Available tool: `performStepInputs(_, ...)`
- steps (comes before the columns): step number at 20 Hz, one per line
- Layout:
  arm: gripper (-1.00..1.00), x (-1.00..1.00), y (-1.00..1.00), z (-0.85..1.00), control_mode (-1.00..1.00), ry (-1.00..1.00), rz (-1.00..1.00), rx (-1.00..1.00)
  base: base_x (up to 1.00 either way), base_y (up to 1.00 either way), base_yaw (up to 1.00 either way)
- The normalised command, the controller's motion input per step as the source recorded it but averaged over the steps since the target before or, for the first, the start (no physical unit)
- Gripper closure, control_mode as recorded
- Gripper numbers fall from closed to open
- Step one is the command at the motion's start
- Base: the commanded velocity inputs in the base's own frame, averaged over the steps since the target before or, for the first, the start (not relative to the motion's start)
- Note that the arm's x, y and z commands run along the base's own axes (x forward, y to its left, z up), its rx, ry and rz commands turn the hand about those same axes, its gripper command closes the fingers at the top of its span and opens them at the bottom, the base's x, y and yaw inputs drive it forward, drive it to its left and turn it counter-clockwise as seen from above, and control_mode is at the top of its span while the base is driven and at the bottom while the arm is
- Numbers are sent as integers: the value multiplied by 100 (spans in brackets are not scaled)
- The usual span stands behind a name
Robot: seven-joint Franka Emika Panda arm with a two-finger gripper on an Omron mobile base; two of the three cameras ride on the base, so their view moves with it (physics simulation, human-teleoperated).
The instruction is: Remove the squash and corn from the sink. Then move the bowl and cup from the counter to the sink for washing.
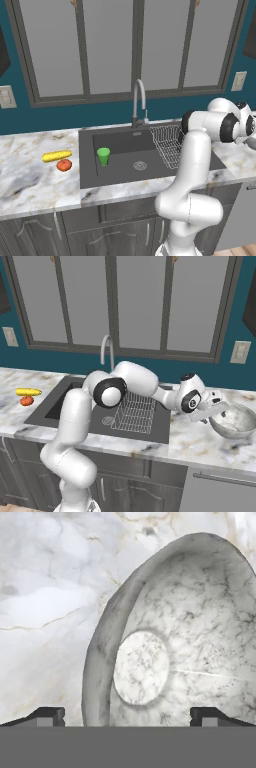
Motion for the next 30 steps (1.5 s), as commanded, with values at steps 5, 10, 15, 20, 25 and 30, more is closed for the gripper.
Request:
performStepInputs(5,100,11,-4,-10,-100,6,0,0,0,0,0)
performStepInputs(10,100,6,-10,-6,-100,3,0,0,0,0,0)
performStepInputs(15,100,0,-11,-8,-100,4,0,0,0,0,0)
performStepInputs(20,100,-5,0,-2,-100,2,0,0,0,0,0)
performStepInputs(25,100,-10,11,8,-100,0,0,5,0,0,0)
performStepInputs(30,100,-6,19,19,-100,0,0,3,0,0,0)
